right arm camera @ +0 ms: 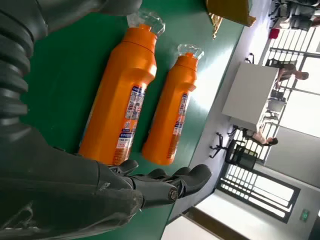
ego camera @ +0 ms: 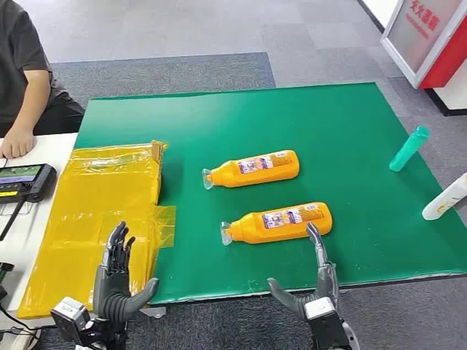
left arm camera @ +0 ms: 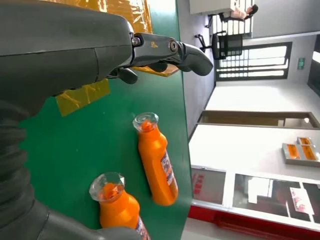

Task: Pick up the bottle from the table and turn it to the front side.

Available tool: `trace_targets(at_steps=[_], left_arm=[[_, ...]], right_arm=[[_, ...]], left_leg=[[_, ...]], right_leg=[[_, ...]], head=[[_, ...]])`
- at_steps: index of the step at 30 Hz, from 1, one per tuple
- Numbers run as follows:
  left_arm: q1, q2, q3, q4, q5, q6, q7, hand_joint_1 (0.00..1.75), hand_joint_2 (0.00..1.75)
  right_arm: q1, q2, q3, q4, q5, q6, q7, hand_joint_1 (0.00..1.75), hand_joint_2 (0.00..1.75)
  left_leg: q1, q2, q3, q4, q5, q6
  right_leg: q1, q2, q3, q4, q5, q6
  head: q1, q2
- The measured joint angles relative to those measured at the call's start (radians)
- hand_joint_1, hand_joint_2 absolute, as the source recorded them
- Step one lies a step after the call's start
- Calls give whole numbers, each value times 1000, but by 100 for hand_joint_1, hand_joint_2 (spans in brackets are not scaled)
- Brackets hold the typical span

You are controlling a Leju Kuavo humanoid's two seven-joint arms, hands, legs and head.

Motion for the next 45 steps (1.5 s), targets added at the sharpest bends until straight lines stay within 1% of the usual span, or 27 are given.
trace_targets(at_steps=[5,9,15,19,21,27,32,38,45], left_arm=[[0,0,10,0,-10,-14,0,0,175],[0,-1,20,0,-13,-22,0,0,175],[0,-1,24,-1,-18,-25,0,0,175],[-1,0,26,-3,-16,-26,0,0,175],[-1,0,28,-3,-13,-29,0,0,175],[-5,5,39,2,-26,-30,0,0,175],[-35,7,68,77,-82,-50,0,0,175],[-75,1,111,183,-132,-80,0,0,175],[-101,-3,136,236,-136,-85,0,0,175]], right_arm=[[0,-14,0,-2,56,-35,38,0,175],[2,-36,-1,-30,84,-25,90,0,175],[1,-73,-4,-49,223,-33,187,0,175],[-4,-96,-8,-58,270,-32,224,0,175],[-11,-110,-11,-65,307,-18,262,0,175],[-60,-177,-34,-90,432,89,397,0,175],[-118,-229,-44,-86,499,198,470,0,175],[-232,-287,-39,-31,517,312,522,0,175],[-385,-337,-10,78,488,431,561,0,175]], left_leg=[[0,0,0,0,0,0],[0,0,0,0,0,0],[0,0,0,0,0,0],[0,0,0,0,0,0],[0,0,0,0,0,0],[0,0,0,0,0,0],[0,0,0,0,0,0],[0,0,0,0,1,0],[0,0,0,0,1,0]], right_leg=[[0,0,0,0,0,0],[0,0,0,0,0,0],[0,0,0,0,0,0],[0,0,0,0,0,0],[0,0,0,0,0,0],[0,0,0,0,0,0],[0,0,0,0,1,0],[0,0,0,0,1,1],[0,0,0,0,2,1]], head=[[0,0],[0,0],[0,0],[0,0],[0,0],[0,0],[0,0],[0,0],[0,0]])
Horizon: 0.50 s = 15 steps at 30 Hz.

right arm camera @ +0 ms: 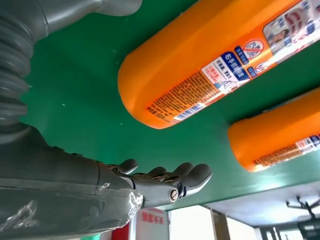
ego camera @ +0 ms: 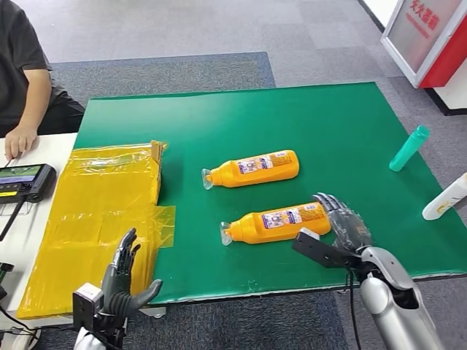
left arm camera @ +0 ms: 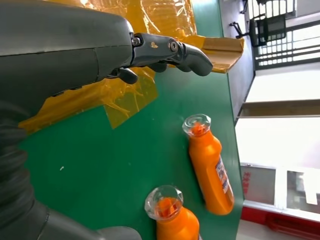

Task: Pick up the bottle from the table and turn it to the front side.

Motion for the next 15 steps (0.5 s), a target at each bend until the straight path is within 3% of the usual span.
trace_targets(at_steps=[15], left_arm=[[-28,3,7,33,13,17,0,0,175]], right_arm=[[-248,-24,135,286,-56,118,28,0,175]], left_leg=[[0,0,0,0,0,0]], right_leg=[[0,0,0,0,0,0]], head=[[0,0]])
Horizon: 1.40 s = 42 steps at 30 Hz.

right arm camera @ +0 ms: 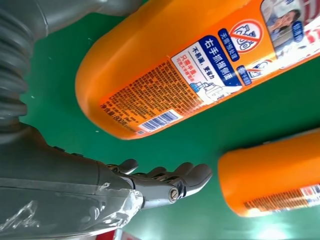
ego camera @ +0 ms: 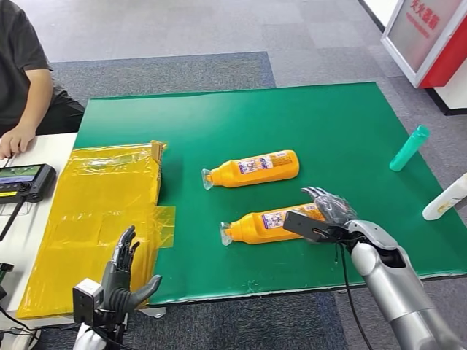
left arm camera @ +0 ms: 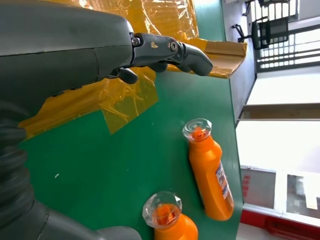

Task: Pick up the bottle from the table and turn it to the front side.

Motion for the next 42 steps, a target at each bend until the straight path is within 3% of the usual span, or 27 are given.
trace_targets(at_steps=[13,15,17,19,34,42], left_arm=[[-23,7,-47,13,4,34,0,0,175],[-26,7,-60,16,2,42,0,0,175],[-30,7,-72,21,2,49,0,0,175],[-34,7,-84,25,2,56,0,0,175],[-51,10,-132,44,19,84,0,0,175],[-45,21,-140,35,44,72,0,0,175]], right_arm=[[-162,-1,135,295,17,61,-14,1,175],[-175,-4,147,327,15,61,-26,38,175],[-183,-11,157,352,9,62,-40,124,175],[-187,-20,164,365,0,64,-54,175,175],[-184,-88,208,357,-64,91,-86,175,175],[-50,-170,174,159,-169,-1,-79,175,175]], left_leg=[[0,0,2,0,0,0],[0,0,3,0,0,0],[0,0,5,0,0,0],[0,0,7,0,-1,1],[0,0,14,0,-2,2],[-1,-1,11,0,-2,2]], right_leg=[[0,0,1,0,0,0],[0,0,2,0,0,0],[0,0,3,0,0,0],[0,0,5,-1,0,0],[0,0,9,-3,-1,1],[-1,0,12,-3,0,2]], head=[[0,0],[0,0],[0,0],[0,0],[0,0],[0,0]])
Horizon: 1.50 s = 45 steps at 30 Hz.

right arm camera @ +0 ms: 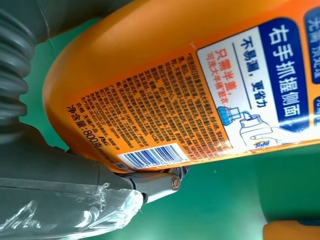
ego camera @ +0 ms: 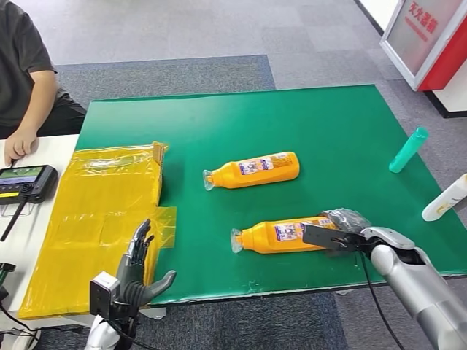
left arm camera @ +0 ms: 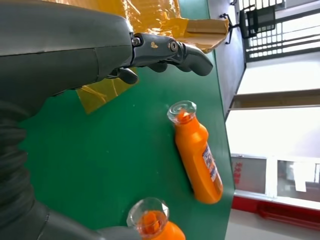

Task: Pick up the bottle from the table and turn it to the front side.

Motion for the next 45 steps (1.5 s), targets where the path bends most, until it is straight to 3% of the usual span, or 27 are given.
trace_targets(at_steps=[9,20,36,41,45], left_arm=[[-1,4,-11,-49,3,-34,0,0,175],[-35,-6,-35,-96,16,-93,0,0,175],[-116,-12,-51,-120,101,-271,0,0,175],[-150,-11,-69,-120,141,-382,3,0,175],[-167,-8,-95,-120,155,-418,5,0,175]], right_arm=[[182,4,-116,-251,-41,-131,-61,175,175],[268,192,-207,-400,-98,-245,-196,175,175],[265,421,-235,-370,-245,-266,-340,175,175],[243,467,-222,-292,-225,-313,-359,175,175],[228,493,-214,-225,-201,-340,-372,175,175]], left_leg=[[0,0,-5,0,0,-1],[1,0,-6,0,1,-1],[1,0,-7,0,1,-1],[1,0,-7,0,1,-1],[1,0,-7,0,1,-1]], right_leg=[[1,0,-5,0,0,0],[1,0,-7,0,0,0],[1,0,-8,1,0,-1],[1,0,-7,1,0,-1],[1,0,-7,1,0,-1]], head=[[0,0],[0,0],[0,0],[0,0],[0,0]])
